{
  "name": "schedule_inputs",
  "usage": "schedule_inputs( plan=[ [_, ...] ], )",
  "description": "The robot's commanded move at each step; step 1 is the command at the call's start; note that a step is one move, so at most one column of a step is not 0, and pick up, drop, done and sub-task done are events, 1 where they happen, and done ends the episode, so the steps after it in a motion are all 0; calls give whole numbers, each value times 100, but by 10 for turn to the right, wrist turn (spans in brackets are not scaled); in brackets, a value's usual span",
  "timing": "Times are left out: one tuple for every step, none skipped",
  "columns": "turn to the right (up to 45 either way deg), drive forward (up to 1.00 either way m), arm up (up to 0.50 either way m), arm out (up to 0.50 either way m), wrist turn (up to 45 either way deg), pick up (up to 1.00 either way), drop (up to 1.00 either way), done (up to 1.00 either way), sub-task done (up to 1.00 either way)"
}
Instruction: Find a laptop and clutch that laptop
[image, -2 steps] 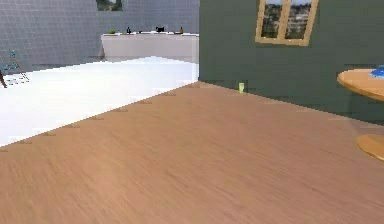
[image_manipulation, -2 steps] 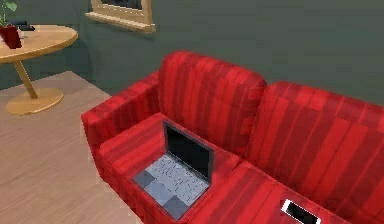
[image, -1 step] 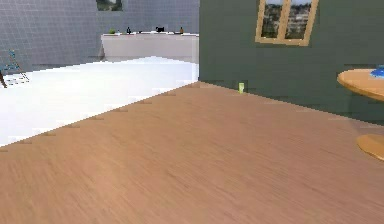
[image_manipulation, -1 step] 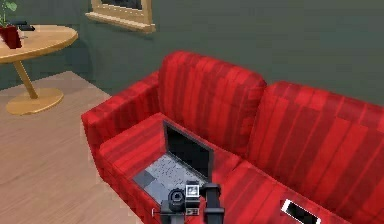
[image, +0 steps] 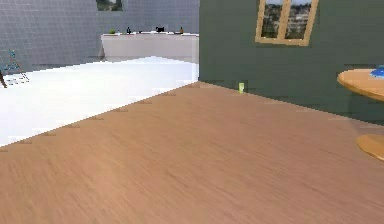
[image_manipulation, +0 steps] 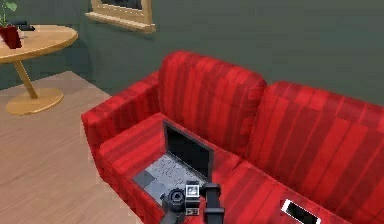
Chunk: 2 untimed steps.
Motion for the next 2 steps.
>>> schedule_inputs(
  plan=[
    [0,0,0,0,450,0,0,0,0],
    [0,0,0,0,450,0,0,0,0]
  ],
)
